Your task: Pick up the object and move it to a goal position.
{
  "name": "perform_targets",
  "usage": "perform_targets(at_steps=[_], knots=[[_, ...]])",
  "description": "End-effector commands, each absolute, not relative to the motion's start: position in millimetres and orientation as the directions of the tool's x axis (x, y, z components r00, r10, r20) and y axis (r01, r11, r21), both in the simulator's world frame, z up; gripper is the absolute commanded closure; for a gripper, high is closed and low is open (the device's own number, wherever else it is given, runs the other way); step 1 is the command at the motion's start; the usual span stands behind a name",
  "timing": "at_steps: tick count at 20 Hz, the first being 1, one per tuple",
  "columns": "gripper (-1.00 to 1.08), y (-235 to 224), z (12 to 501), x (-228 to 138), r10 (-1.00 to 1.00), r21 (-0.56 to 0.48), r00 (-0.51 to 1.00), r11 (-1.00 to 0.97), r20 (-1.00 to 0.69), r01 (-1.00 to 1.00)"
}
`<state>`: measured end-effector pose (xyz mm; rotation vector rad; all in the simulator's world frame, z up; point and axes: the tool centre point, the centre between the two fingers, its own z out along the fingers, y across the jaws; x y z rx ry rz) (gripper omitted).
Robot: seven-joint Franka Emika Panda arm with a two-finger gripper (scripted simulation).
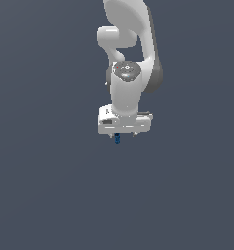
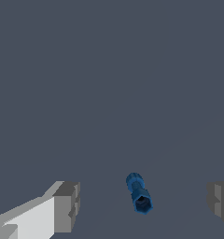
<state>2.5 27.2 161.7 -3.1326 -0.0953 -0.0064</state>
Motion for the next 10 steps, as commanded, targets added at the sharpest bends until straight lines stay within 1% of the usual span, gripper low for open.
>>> perform_targets(at_steps=[1, 4, 10], knots=[[-0.92, 27.2, 161.7, 2.5, 0.061, -0.007, 0.998, -0.998, 0.004, 0.061], [-0.92, 20.8, 164.0, 4.5, 0.049, -0.007, 0.999, -0.999, 0.009, 0.049], [-0.92, -8.6, 176.3, 13.8, -0.007, -0.004, 1.000, -1.000, 0.030, -0.007]])
